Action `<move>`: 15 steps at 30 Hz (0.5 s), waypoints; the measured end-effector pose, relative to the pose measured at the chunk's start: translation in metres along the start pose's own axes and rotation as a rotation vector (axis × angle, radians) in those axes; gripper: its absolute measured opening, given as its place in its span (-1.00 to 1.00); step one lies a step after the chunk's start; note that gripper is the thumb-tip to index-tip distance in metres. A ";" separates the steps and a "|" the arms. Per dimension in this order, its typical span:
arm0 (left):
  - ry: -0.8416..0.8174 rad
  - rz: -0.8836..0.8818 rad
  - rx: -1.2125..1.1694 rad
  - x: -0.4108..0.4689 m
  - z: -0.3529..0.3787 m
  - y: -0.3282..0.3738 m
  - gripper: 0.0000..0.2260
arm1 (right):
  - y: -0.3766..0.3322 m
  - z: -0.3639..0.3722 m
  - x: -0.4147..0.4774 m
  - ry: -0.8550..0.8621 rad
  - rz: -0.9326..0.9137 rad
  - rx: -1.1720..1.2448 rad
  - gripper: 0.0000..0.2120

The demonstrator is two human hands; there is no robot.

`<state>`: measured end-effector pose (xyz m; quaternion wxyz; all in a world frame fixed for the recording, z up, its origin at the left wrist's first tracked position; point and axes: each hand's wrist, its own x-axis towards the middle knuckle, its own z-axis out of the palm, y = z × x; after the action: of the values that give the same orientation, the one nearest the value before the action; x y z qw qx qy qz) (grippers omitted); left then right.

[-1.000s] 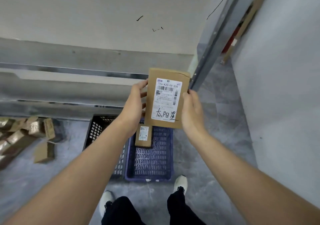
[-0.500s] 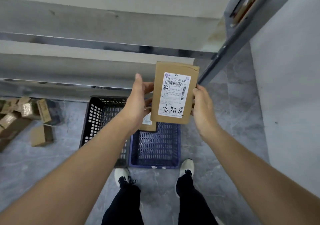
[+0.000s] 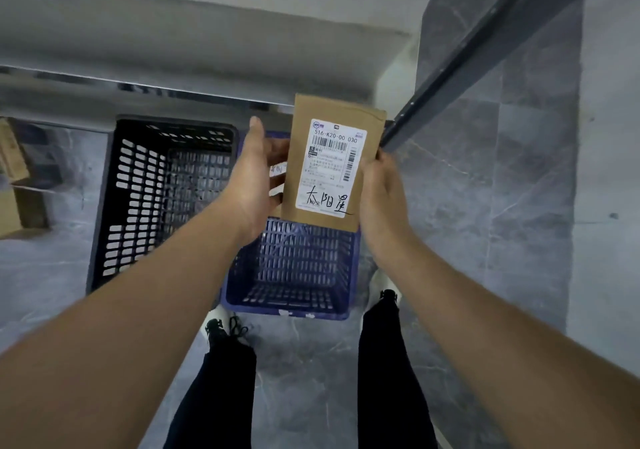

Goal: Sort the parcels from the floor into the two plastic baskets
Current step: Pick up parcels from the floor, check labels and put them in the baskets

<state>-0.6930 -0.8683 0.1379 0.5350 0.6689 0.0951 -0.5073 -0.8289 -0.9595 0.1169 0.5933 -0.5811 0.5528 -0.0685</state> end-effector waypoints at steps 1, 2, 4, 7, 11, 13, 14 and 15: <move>0.012 -0.007 0.003 0.013 0.002 -0.009 -0.36 | 0.011 0.002 0.009 -0.003 0.005 -0.002 -0.56; 0.018 -0.012 0.003 0.025 0.002 -0.018 -0.38 | 0.020 0.003 0.017 -0.009 0.017 0.003 -0.61; 0.031 -0.033 -0.009 0.053 0.003 -0.041 -0.39 | 0.048 0.009 0.040 -0.012 0.057 0.007 -0.68; 0.044 -0.050 -0.005 0.092 -0.004 -0.074 -0.40 | 0.090 0.019 0.070 -0.024 0.076 -0.009 -0.75; 0.057 -0.107 -0.009 0.130 -0.013 -0.113 -0.38 | 0.136 0.037 0.095 -0.029 0.110 -0.034 -0.68; 0.042 -0.143 0.001 0.150 -0.016 -0.130 -0.37 | 0.154 0.051 0.108 -0.010 0.131 -0.023 -0.58; 0.032 -0.151 0.002 0.154 -0.016 -0.135 -0.37 | 0.159 0.054 0.110 0.002 0.142 -0.029 -0.52; 0.031 -0.157 0.003 0.160 -0.017 -0.140 -0.37 | 0.165 0.058 0.114 0.006 0.145 -0.044 -0.47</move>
<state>-0.7023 -0.8638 -0.0749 0.4908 0.6680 0.1550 -0.5374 -0.8357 -0.9547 -0.0913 0.5821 -0.5525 0.5964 -0.0148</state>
